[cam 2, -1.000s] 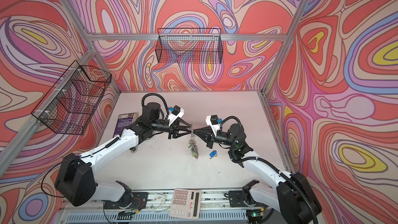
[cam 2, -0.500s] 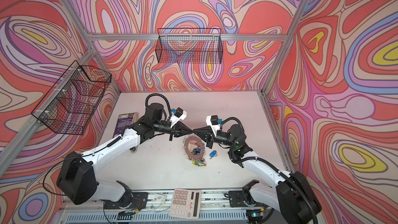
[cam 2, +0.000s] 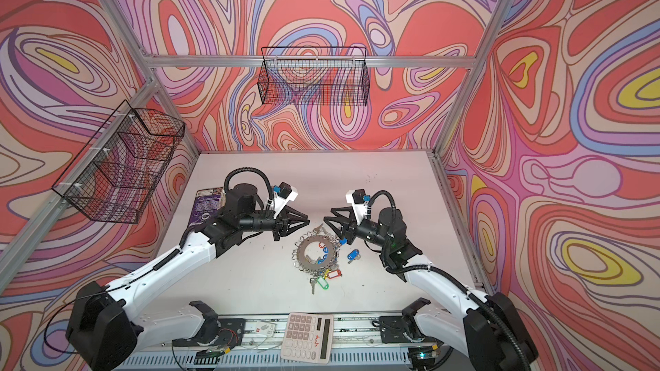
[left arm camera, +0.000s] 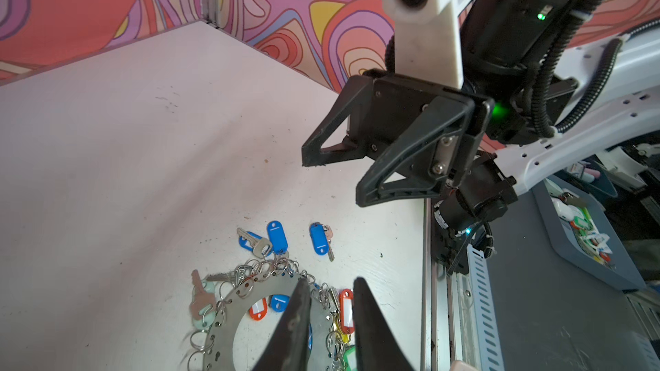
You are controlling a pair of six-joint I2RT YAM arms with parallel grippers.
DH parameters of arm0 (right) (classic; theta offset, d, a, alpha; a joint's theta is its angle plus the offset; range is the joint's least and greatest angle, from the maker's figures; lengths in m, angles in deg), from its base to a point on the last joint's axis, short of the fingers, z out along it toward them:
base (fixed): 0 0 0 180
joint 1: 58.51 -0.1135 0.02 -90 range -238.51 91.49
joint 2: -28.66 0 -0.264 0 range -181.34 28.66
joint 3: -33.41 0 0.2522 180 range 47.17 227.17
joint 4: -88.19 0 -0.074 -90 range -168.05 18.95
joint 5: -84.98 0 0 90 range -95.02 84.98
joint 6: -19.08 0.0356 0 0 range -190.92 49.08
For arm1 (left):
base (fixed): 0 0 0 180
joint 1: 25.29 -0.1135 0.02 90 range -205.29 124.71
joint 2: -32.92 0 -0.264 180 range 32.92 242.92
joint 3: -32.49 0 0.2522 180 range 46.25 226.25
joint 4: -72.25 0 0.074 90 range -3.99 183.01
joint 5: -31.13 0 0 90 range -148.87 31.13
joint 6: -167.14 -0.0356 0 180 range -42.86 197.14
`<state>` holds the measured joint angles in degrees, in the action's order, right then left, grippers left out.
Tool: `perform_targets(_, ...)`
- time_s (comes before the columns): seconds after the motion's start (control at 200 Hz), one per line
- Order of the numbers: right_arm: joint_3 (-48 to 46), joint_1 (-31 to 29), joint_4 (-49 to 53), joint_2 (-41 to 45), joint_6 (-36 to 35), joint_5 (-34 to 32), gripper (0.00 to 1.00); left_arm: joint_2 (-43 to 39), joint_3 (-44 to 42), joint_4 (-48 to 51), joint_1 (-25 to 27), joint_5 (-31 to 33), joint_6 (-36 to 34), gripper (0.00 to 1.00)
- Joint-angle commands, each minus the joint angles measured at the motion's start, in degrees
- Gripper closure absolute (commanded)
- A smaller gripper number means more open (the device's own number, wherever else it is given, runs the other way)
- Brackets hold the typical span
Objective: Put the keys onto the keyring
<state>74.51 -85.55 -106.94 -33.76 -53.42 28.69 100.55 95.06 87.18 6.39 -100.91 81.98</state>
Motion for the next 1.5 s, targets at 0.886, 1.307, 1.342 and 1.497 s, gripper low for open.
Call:
perform_targets(0.886,-2.79,-9.87,7.59,-5.83,6.33,-12.62,0.22,9.88,-22.39,-4.46,12.97,24.62,36.29,0.62)
perform_targets(1.307,-0.93,-9.89,9.12,-7.19,5.27,-11.39,0.24,14.98,-21.40,-7.58,12.97,24.31,36.51,0.77)
perform_targets(1.342,-0.87,-9.92,9.11,-7.43,5.29,-11.24,0.25,15.05,-21.24,-7.54,12.97,24.31,36.31,0.79)
perform_targets(1.497,-0.51,-9.93,9.05,-7.77,5.30,-10.95,0.25,15.64,-20.34,-6.64,12.97,25.06,36.12,0.89)
